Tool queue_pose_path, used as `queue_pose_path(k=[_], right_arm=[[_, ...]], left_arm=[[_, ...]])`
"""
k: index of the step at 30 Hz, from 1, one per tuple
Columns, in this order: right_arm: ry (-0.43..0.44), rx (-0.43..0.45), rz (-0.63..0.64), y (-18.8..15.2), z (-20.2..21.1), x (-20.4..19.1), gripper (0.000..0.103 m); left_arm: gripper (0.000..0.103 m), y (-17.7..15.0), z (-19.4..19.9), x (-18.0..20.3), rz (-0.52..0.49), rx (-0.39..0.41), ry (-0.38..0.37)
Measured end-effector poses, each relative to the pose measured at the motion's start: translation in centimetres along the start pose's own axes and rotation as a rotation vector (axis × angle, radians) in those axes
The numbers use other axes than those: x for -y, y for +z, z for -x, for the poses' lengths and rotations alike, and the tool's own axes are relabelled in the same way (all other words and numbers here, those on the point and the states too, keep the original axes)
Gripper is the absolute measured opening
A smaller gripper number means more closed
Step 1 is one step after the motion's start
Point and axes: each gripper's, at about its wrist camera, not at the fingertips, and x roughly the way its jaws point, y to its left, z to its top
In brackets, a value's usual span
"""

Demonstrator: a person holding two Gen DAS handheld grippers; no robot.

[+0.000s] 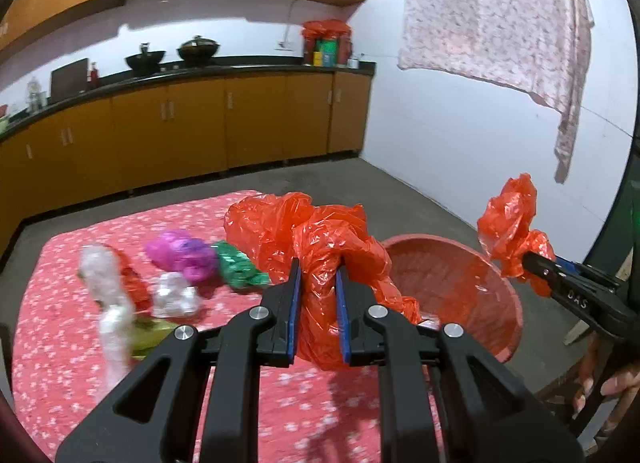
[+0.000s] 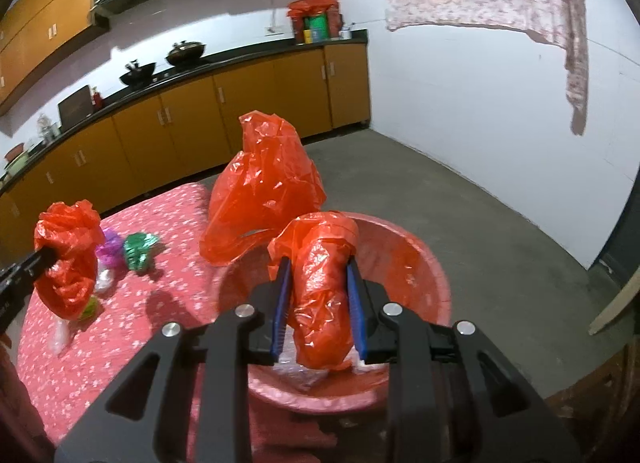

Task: Collect trash
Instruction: 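Carry both red bags over the basket and open both tools to release them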

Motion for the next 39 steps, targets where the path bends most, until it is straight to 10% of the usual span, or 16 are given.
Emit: queue_pose_path(k=[30, 39], right_arm=[[-0.036, -0.013, -0.148, -0.1, -5.6, 5.3, 0.028], [0.01, 0.008, -0.184, -0.2, -6.2, 6.2, 0.054]], left_arm=[[0.016, -1.1, -9.1, 8.8, -0.128, -0.101, -0.169], [0.047, -1.9, -10.6, 9.1, -0.137, -0.132, -0.166]])
